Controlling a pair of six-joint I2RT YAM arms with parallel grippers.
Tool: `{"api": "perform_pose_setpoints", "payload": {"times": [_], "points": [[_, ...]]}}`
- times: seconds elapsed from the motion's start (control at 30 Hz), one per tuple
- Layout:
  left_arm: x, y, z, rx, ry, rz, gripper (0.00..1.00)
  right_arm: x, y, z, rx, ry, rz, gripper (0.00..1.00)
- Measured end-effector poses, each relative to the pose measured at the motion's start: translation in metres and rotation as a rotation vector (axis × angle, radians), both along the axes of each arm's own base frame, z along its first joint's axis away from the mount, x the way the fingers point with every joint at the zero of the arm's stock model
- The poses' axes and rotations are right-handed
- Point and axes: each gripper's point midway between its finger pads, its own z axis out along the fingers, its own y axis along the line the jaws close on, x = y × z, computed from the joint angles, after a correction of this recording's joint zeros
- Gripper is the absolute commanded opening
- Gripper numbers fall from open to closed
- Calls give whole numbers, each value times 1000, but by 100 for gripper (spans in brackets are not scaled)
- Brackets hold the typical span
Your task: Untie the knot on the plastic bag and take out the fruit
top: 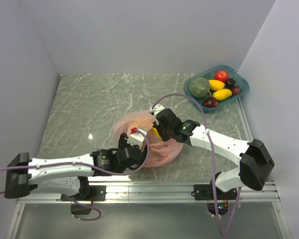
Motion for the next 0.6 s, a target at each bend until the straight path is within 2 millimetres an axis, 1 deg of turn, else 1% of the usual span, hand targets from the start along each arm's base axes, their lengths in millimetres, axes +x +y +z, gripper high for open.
{"api": "perform_pose_setpoints", "payload": {"times": [0.03,0.07,0.1,0.17,0.2,0.23,0.27,0.43,0.6], "points": [[2,2,-5,38,-11,25,77,0,0,0,1,1,-1,0],[4,5,-9,71,-23,62,71,0,0,0,3,2,-2,0],[7,8,-10,90,-34,97,52,0,0,0,6,4,-5,0],[13,16,-9,112,-59,164,33,-1,0,-1,8,6,-6,0],[16,20,-7,115,-75,198,11,-2,0,-1,8,6,-6,0],[18,23,-5,109,-86,223,2,-2,-1,-1,9,6,-6,0],[20,26,-3,112,-99,244,0,-3,-2,-1,10,5,-6,0],[30,36,6,91,-119,303,1,-11,-10,-6,11,0,7,0],[54,56,25,2,-104,379,1,-26,-20,-14,23,2,41,0]]}}
